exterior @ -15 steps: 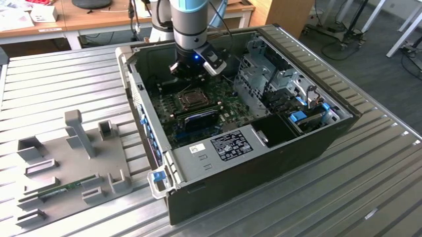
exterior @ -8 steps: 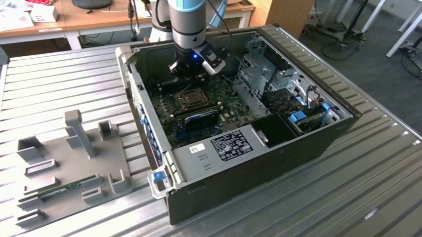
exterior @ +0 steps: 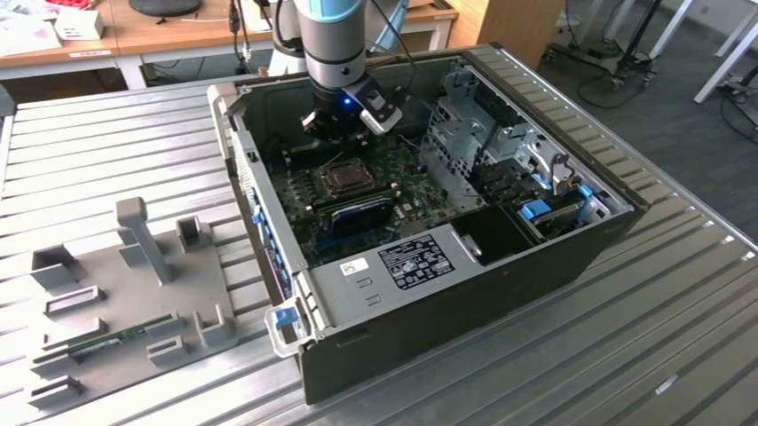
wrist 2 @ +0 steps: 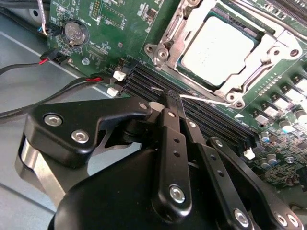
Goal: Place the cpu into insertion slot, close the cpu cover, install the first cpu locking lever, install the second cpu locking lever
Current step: 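Install the first cpu locking lever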
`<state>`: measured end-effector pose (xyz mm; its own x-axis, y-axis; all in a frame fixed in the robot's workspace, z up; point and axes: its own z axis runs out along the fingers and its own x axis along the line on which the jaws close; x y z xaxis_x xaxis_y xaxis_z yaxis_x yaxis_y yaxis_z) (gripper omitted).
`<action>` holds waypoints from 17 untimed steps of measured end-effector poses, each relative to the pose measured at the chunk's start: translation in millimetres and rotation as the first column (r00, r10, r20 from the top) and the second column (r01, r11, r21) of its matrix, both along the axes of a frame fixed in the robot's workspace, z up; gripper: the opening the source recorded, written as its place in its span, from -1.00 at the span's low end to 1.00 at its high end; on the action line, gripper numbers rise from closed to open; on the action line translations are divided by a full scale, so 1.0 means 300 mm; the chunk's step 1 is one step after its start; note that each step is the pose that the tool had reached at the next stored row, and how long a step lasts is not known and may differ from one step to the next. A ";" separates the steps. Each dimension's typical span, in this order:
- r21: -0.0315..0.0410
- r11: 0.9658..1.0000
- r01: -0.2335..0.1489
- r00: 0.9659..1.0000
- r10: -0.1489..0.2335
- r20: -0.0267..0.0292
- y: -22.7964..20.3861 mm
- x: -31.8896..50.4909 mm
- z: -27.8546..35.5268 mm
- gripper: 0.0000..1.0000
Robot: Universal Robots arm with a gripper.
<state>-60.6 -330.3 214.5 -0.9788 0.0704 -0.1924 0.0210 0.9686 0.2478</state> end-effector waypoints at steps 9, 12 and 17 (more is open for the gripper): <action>0.014 1.000 0.000 1.000 0.000 0.016 0.001 -0.001 0.000 -0.80; 0.014 1.000 0.000 1.000 0.000 0.019 0.001 -0.004 -0.002 -0.80; 0.014 1.000 0.001 1.000 -0.001 0.020 0.001 -0.009 -0.004 -0.80</action>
<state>-63.1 -330.1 213.4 -0.9746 0.0742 -0.2111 0.0168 0.9650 0.2617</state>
